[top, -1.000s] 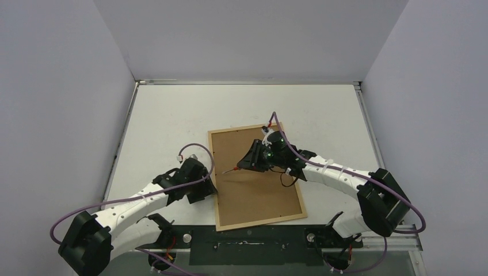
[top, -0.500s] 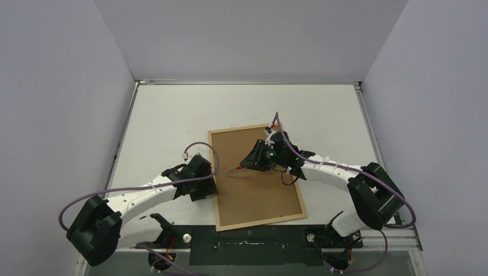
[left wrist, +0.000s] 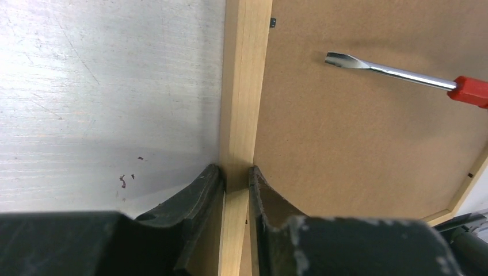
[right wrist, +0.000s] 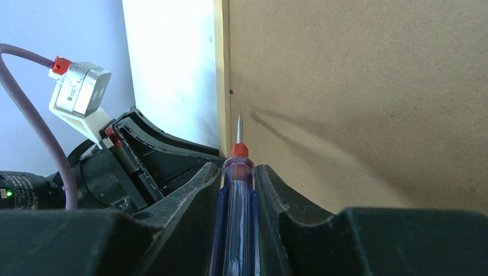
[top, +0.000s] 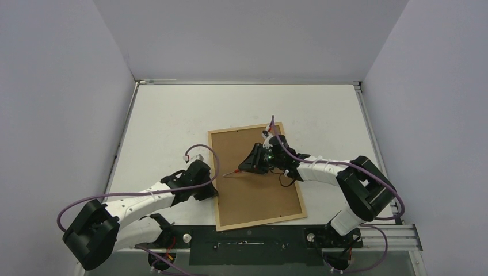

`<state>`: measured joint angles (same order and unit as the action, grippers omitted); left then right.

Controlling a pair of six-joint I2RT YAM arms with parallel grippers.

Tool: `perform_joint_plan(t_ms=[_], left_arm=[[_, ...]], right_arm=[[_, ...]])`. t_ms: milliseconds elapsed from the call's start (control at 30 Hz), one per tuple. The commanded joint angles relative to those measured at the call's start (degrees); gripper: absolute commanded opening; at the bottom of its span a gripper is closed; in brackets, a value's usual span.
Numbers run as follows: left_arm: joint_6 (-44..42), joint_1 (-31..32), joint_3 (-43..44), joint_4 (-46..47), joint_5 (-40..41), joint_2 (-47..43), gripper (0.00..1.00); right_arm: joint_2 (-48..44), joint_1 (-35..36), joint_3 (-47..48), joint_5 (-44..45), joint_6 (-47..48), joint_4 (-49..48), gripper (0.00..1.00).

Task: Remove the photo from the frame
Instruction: Release the photo frame item from the photo frame.

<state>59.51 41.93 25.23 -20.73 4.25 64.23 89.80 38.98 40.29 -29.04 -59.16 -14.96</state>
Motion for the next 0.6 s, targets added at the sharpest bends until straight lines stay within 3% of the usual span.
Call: perform_joint_plan(t_ms=[0,333,567], left_arm=[[0.3,0.2,-5.1,3.4,-0.2,-1.1,0.08],[-1.0,0.2,-7.7,7.2,-1.4,-1.0,0.00],[-2.9,0.2,-8.1,5.3,-0.8,-3.0,0.00]], right_arm=[[1.1,-0.3,-0.6,-1.6,1.4,-7.4,0.00],[6.4,0.0,-1.6,-3.0,-0.1,-15.5,0.00],[5.1,-0.4,-0.6,-0.4,3.5,-9.5,0.00]])
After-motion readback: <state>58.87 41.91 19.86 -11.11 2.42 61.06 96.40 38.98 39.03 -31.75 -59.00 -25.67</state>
